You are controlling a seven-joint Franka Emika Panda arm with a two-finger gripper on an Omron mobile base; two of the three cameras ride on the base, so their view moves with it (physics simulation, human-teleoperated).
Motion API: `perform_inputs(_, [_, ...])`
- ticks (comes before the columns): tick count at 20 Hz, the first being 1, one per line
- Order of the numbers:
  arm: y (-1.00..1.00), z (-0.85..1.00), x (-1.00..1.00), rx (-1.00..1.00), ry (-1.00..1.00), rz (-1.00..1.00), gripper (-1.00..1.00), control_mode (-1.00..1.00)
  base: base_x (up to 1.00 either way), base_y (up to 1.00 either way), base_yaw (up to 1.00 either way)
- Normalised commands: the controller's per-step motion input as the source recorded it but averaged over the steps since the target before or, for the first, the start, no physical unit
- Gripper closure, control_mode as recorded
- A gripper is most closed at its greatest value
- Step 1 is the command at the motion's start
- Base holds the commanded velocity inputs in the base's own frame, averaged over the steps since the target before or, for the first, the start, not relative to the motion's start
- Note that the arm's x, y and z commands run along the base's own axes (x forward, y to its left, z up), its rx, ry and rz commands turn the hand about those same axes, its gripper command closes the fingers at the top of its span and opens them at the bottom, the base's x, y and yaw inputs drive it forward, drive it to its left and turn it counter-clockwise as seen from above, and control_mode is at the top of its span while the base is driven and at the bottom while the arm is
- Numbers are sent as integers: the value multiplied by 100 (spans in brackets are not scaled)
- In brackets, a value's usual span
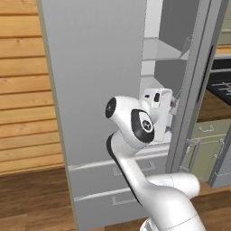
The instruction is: Take the strawberry from the fridge and place it on top of the pancake, located on the dining counter.
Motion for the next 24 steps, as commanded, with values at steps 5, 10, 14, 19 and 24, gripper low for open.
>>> perform_inputs(5, [-19, 0, 64, -33, 34, 4, -100, -100, 0, 0, 0])
perform_inputs(10, [-40, -2, 42, -10, 11, 1, -100, -100, 0, 0, 0])
perform_inputs(14, [-54, 0, 23, 0, 7, 3, -100, -100, 0, 0, 0])
perform_inputs(19, [-35, 0, 38, 0, 8, 5, -100, -100, 0, 0, 0])
perform_inputs(24, [-56, 0, -1, 0, 1, 0, -100, -100, 0, 0, 0])
